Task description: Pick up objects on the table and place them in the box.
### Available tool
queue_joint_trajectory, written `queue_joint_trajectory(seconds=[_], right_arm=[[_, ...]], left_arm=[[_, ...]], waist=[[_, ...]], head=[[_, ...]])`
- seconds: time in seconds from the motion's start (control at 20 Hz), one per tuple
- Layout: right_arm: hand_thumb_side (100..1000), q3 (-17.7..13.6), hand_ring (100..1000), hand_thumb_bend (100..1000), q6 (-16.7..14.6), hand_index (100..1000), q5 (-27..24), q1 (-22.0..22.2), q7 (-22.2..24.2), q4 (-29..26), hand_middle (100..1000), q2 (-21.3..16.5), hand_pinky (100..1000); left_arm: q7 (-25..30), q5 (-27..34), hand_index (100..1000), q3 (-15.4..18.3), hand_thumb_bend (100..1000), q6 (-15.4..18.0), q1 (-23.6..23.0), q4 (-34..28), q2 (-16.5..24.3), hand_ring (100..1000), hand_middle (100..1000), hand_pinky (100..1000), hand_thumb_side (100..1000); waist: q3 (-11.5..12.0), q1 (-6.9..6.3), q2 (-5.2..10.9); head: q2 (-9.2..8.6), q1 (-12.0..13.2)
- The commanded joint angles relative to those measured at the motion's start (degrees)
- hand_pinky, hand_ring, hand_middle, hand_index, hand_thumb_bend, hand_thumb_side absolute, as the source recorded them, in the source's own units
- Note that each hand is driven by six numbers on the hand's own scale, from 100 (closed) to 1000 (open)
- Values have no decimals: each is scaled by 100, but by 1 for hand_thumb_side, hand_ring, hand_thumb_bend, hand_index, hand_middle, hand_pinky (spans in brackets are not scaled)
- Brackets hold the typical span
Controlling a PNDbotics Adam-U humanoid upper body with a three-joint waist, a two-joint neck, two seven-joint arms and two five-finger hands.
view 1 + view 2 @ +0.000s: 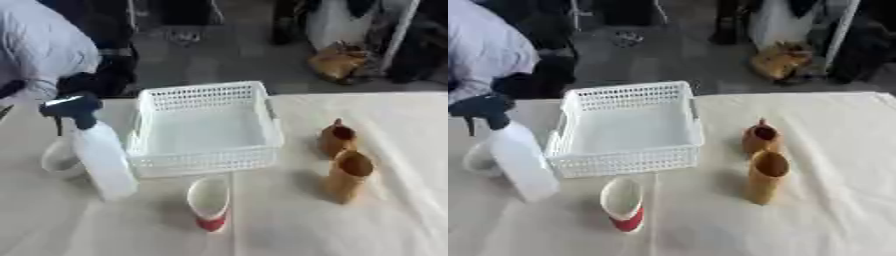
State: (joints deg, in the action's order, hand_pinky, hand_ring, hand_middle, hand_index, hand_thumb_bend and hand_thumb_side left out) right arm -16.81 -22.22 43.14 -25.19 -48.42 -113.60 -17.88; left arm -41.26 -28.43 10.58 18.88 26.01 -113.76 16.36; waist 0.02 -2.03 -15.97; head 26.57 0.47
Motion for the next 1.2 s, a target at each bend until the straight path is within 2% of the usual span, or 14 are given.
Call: queue_joint_trajectory(seconds=[0.05,0.3,0.45,0.6,0.85,1.0,1.2], right_arm=[[1000,-47,820,100,-321,855,14,-68,-355,-100,804,-166,725],[1000,-35,832,100,-294,866,1,-68,-347,-100,816,-191,730],[1000,53,858,100,-39,907,-60,-98,-61,-100,854,-410,745],[1000,177,868,100,496,932,-126,-197,718,-100,883,-862,751],[1000,475,872,100,1431,947,-274,-391,2246,-100,881,-1717,747],[1000,657,877,100,1827,954,-416,-545,3173,-100,890,-2137,747],[1000,1015,902,100,2165,976,-715,-745,4576,-68,911,-2740,756]], left_arm=[[5,-34,973,50,100,-17,28,-83,144,946,940,952,1000],[-3,-41,972,58,100,-18,26,-83,145,947,940,953,1000],[0,-43,972,53,100,-20,15,-83,147,947,940,953,1000],[13,-46,972,47,100,-24,3,-83,162,946,940,953,1000],[29,-61,971,32,100,-28,-27,-83,198,946,939,950,1000],[38,-67,971,21,100,-25,-39,-83,211,945,939,948,1000],[55,-64,970,5,100,-19,-49,-83,227,945,939,950,1000]], waist=[[-7,14,72],[-1,19,67],[-2,44,77],[-10,79,95],[-6,145,137],[-6,171,161],[5,212,190]], head=[[-22,17],[-40,17],[-19,4],[-4,-9],[45,-62],[50,-78],[71,-91]])
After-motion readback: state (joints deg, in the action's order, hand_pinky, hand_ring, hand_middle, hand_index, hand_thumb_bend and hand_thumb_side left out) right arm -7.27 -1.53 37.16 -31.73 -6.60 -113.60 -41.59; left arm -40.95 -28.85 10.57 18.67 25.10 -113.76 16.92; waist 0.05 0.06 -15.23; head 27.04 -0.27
